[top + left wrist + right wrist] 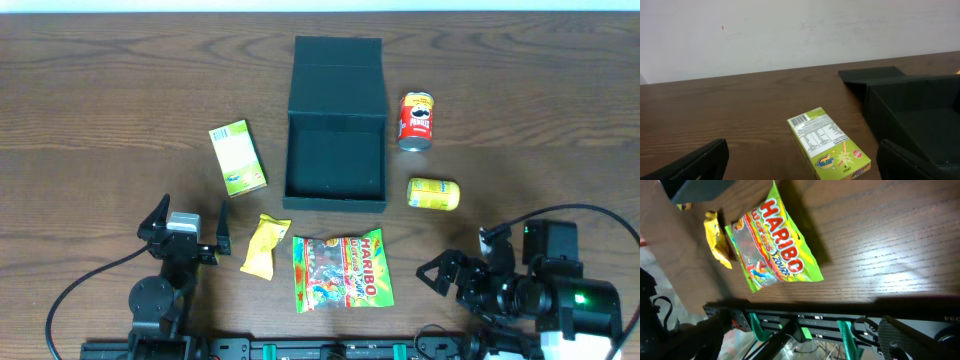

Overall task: Pack container
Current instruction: 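Move the right gripper left and down toward the Haribo gummy bag, then lower the right gripper onto the Haribo bag and pinch its top edge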

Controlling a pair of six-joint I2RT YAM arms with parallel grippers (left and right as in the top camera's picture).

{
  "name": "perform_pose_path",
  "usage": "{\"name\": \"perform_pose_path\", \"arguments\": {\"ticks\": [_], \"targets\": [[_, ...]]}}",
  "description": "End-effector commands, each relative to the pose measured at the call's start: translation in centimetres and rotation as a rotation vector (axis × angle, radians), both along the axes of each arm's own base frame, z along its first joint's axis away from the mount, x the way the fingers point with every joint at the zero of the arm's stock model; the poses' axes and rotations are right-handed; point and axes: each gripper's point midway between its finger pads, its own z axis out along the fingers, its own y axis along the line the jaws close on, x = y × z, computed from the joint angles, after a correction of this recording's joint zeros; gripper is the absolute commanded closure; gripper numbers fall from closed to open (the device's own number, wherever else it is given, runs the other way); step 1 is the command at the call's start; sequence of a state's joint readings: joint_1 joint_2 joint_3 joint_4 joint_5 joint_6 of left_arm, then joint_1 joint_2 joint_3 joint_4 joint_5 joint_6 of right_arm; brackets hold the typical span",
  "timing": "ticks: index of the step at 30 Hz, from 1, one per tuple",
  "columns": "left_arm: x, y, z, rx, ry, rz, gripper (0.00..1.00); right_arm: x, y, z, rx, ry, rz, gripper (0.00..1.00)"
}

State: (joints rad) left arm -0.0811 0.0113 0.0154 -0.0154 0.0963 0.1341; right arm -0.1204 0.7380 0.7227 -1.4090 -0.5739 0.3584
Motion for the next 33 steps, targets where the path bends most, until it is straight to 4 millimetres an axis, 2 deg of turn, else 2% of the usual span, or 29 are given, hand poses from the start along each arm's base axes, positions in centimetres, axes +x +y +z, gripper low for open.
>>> {"name": "perform_pose_path", "arguments": {"ticks": [1,5,11,17,22,28,31,33], "targets": [[-0.1,0.0,-1.8,0.004,0.064,-0.003,0.05,0.2,0.0,0.2,-0.007,-0.012,0.029,0.01],[-0.1,0.0,-1.8,0.004,0.064,-0.003,0.05,0.7,0.0,-0.4,0.003,0.066,0.039,0.01],[-0.1,0.0,-1.8,0.004,0.064,-0.003,0.05,4.0,1.1,0.4,-0.006,0.082,0.079,0.01],[-0.1,0.0,-1.8,0.004,0.064,-0.003,0.05,6.1,2.1,1.6,-0.156,0.107,0.105,0.01],[-0.1,0.0,-1.8,0.004,0.064,-0.003,0.05,6.0,3.8,1.3,-0.278,0.098,0.171,0.01],[-0.1,0.0,-1.8,0.004,0.064,-0.003,0.05,5.6,5.6,0.7,-0.467,-0.038,0.333,0.01],[-0.1,0.0,-1.8,0.004,0.064,-0.003,0.05,4.4,7.0,0.4,-0.481,-0.023,0.318,0.01],[-0.1,0.0,-1.8,0.004,0.064,-0.003,0.05,3.8,7.6,-0.2,-0.47,0.045,0.233,0.01]]}}
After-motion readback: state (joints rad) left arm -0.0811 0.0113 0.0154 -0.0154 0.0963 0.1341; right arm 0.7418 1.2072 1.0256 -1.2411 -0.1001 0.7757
